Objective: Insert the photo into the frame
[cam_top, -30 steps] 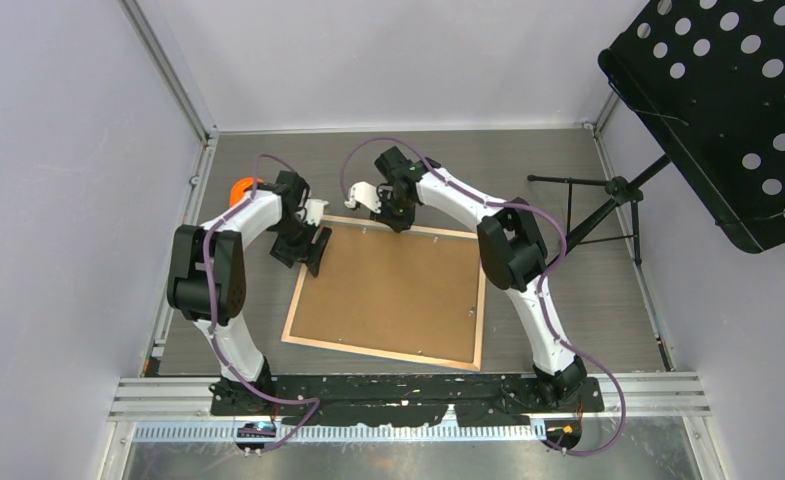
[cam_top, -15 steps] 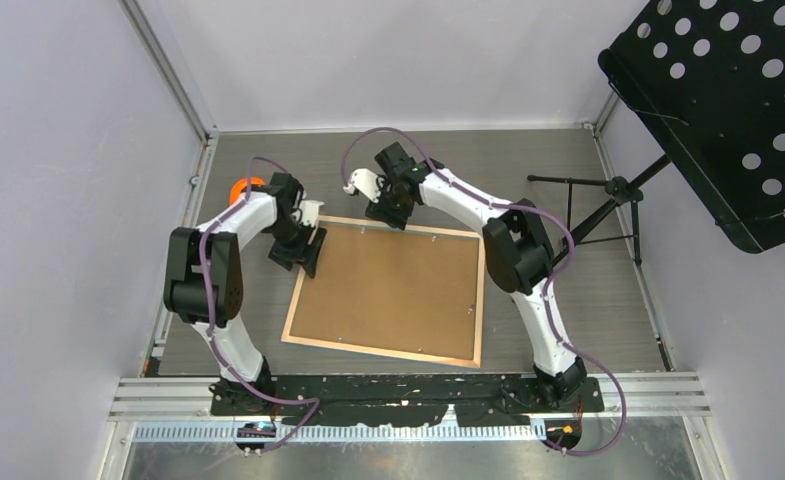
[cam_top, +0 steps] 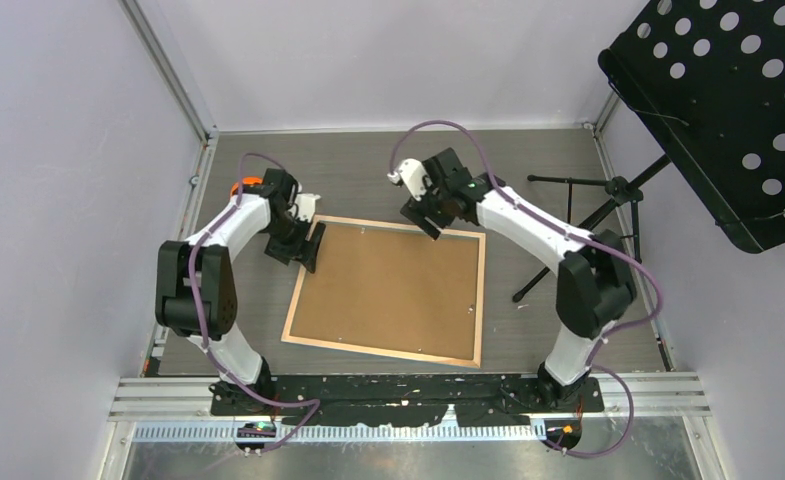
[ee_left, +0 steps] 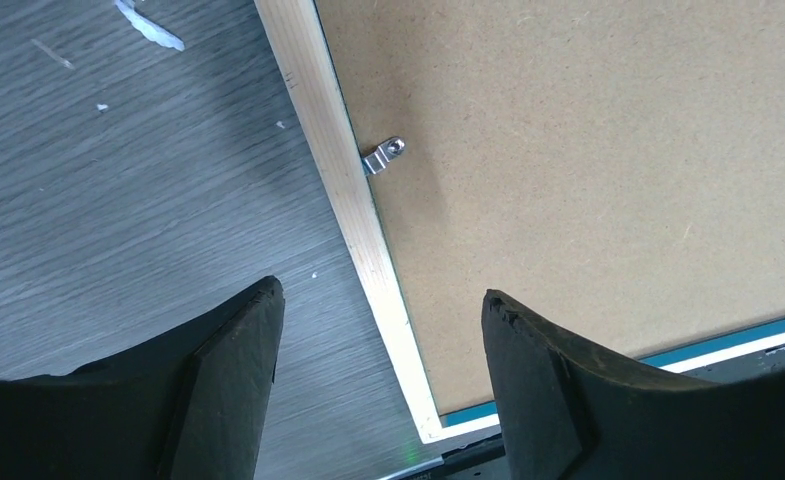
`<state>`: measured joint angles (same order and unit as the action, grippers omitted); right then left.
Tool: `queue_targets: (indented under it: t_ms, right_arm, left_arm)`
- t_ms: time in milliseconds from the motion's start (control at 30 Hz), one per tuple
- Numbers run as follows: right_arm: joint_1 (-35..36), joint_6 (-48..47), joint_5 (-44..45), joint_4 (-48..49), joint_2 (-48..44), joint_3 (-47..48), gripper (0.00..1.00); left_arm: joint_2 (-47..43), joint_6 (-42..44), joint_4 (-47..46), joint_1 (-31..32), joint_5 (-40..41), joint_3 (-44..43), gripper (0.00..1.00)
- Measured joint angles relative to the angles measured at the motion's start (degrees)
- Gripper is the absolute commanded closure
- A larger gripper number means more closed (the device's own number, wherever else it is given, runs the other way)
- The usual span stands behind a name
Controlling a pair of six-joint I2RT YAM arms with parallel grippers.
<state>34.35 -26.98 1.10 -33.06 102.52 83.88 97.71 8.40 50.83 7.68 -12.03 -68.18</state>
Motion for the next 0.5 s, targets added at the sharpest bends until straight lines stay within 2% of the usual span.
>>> queue_targets:
  t_ms: [267, 500]
  right_arm:
    - [-8.72, 8.59, 0.20, 1.14, -13.11, -16.48, 0.20]
    - [-12.39, 12.92, -1.25, 2.12, -16.15, -25.55, 0.22]
  left_arm:
    - [-2.91, 0.04, -0.85, -0.13, -0.07, 0.22, 0.25]
    - [-5.25, 0.35, -1.46, -0.20, -0.92, 0.61, 0.24]
